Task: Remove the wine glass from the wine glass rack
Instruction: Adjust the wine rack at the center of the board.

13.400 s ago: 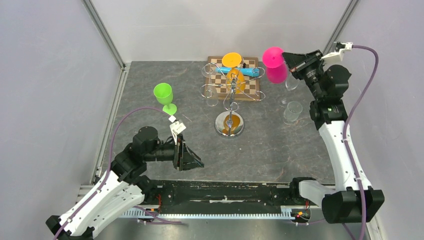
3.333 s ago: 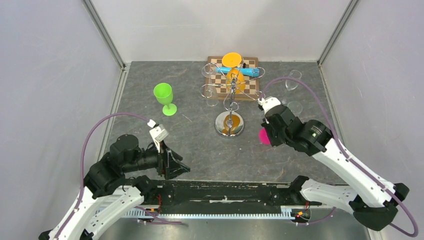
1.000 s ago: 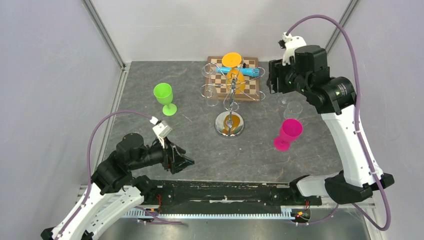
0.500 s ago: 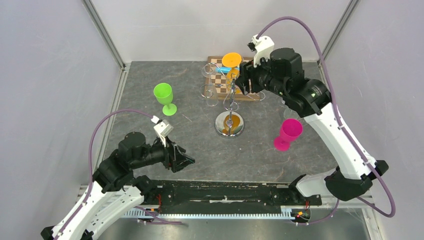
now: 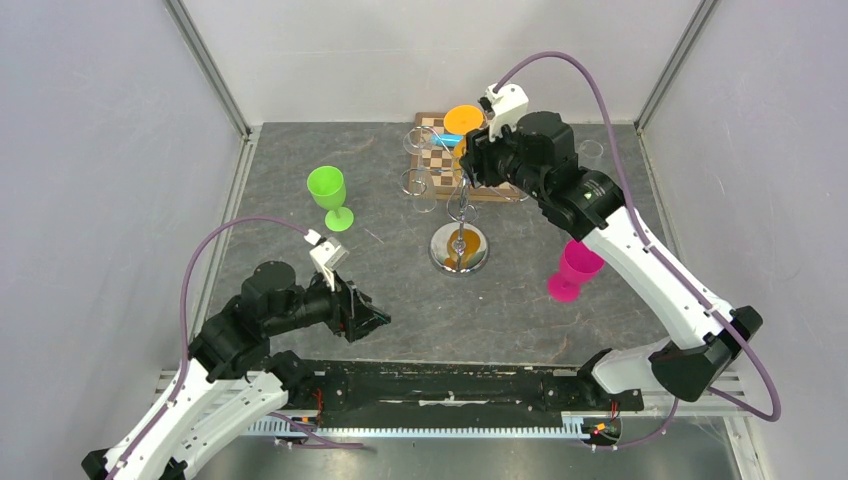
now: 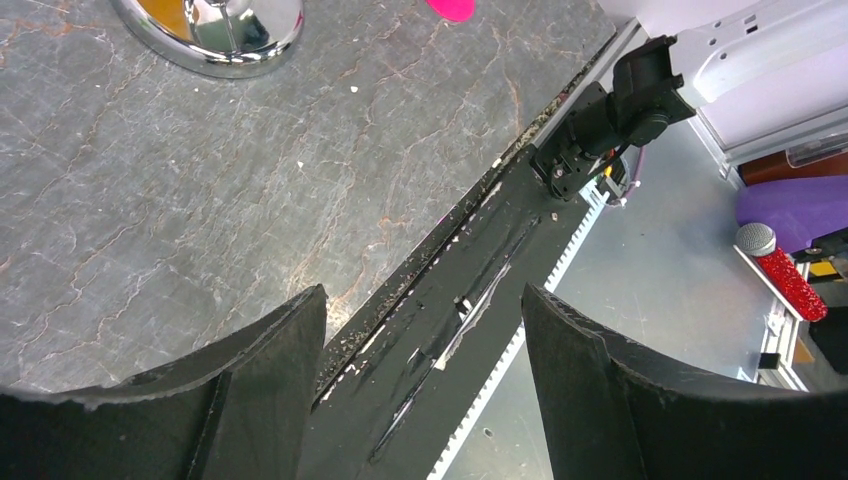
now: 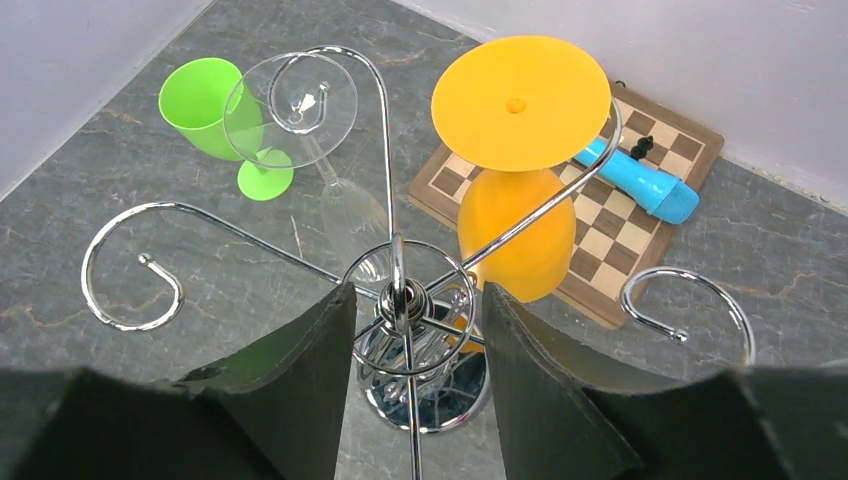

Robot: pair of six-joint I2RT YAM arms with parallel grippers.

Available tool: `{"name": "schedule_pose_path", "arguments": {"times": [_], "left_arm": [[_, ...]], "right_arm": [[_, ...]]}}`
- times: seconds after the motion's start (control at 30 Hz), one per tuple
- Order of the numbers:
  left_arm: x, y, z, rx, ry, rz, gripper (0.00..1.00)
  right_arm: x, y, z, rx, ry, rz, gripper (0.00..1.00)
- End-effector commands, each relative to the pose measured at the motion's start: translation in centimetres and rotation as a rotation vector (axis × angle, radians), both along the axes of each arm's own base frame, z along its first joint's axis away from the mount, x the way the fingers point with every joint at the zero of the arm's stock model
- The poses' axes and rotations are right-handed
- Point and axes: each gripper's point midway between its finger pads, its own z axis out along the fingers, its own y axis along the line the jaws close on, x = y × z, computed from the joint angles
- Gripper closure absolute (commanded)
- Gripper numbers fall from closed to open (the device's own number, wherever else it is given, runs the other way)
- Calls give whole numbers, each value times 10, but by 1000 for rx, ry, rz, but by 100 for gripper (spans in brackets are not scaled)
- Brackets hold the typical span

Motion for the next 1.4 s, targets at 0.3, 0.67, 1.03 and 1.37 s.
{"name": "schedule_pose_path", "arguments": {"times": [0.3,0.67,1.03,1.37], "left_arm": [[7,-3,2,-9,13,28,22],[7,-2,2,-11,11,29,22],[7,-3,1,-7,16,31,22],[7,-2,2,-11,12,31,22]], "right_arm": [[9,7,13,63,-139,-10,60],[6,14,15,62,-202,11,81],[-3,13,16,58,-269,45,100],[-27,29,37,41,-375,241,100]]}}
